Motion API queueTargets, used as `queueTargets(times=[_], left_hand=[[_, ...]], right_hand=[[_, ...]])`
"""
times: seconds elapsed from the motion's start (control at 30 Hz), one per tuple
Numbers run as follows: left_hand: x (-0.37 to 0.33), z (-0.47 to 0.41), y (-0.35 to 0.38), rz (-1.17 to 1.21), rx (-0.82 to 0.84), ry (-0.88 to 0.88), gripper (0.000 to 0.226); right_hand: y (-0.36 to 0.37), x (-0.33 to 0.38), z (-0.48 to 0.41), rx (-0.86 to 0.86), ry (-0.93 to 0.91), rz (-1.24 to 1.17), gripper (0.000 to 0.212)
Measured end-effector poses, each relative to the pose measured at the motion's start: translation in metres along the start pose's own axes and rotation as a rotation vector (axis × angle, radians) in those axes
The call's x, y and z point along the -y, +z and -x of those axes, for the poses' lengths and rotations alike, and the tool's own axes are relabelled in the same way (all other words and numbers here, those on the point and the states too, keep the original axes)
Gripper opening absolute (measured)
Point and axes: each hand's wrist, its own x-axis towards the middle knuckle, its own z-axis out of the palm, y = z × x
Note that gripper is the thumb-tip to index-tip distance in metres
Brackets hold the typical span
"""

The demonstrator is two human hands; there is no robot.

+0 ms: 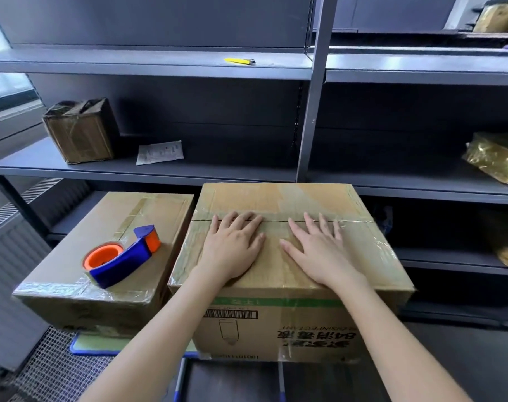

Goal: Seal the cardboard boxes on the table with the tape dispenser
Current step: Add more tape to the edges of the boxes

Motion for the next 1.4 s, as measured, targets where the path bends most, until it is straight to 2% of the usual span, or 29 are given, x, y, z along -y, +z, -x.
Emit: queueTargets(times=[0.5,0.7,0.83,1.0,1.03,1.07,1.13,1.2,1.23,1.33,1.4], left_hand=[[0.047,-0.035,-0.007,0.028,0.035,-0.002,0.05],[0.058,-0.033,-0.011,0.025,0.082,0.071,0.049],[0.09,-0.017,-0.018,0.097,-0.089,0.054,0.043],[0.166,0.008,-0.022,0.247,-0.467,-0.288,0.029],[0.181,0.014,-0.02,0.244,-0.462,-0.378,0.025],[0.195,0.018,-0.016,0.191,-0.378,-0.471,0.025],[0.217,0.029,-0.003,0.0,-0.073,-0.622,0.044],[0.229,0.041,0.01,-0.128,0.155,-0.643,0.055],[0.232,0.046,0.016,-0.142,0.176,-0.61,0.052],[0.232,0.053,0.026,-0.114,0.103,-0.475,0.033],[0.231,0.054,0.027,-0.102,0.049,-0.452,0.026]], right_hand=[[0.001,0.037,-0.053,0.005,0.022,0.016,0.062],[0.0,0.051,-0.053,0.009,0.077,0.042,0.062],[0.0,0.077,-0.055,-0.012,-0.007,0.011,0.062],[0.005,0.129,-0.061,-0.031,-0.205,-0.06,0.06],[0.007,0.142,-0.063,-0.043,-0.228,-0.077,0.059],[0.009,0.152,-0.065,-0.052,-0.245,-0.095,0.058],[0.014,0.172,-0.067,-0.057,-0.262,-0.114,0.057],[0.019,0.185,-0.069,-0.039,-0.258,-0.093,0.056],[0.022,0.19,-0.07,-0.026,-0.25,-0.064,0.054],[0.026,0.196,-0.071,-0.007,-0.22,0.005,0.052],[0.026,0.195,-0.071,-0.012,-0.205,0.003,0.051]])
